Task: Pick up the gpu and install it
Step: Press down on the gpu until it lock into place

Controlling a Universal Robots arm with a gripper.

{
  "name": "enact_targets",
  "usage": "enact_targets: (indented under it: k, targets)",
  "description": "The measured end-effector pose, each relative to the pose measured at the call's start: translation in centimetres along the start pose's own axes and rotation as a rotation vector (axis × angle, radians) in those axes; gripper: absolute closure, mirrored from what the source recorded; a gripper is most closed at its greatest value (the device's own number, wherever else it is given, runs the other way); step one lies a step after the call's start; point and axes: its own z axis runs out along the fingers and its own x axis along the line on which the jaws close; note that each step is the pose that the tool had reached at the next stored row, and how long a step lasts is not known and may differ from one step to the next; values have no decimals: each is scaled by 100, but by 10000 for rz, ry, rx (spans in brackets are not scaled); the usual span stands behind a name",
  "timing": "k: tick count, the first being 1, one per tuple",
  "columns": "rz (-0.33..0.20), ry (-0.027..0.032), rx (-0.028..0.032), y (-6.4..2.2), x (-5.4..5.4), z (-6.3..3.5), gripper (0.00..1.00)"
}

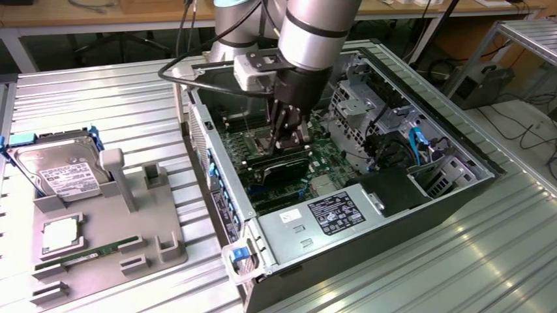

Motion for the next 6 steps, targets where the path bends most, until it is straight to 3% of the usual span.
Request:
enact_targets:
  k: [6]
  targets:
    - [-1,1,0,0,0,0,89]
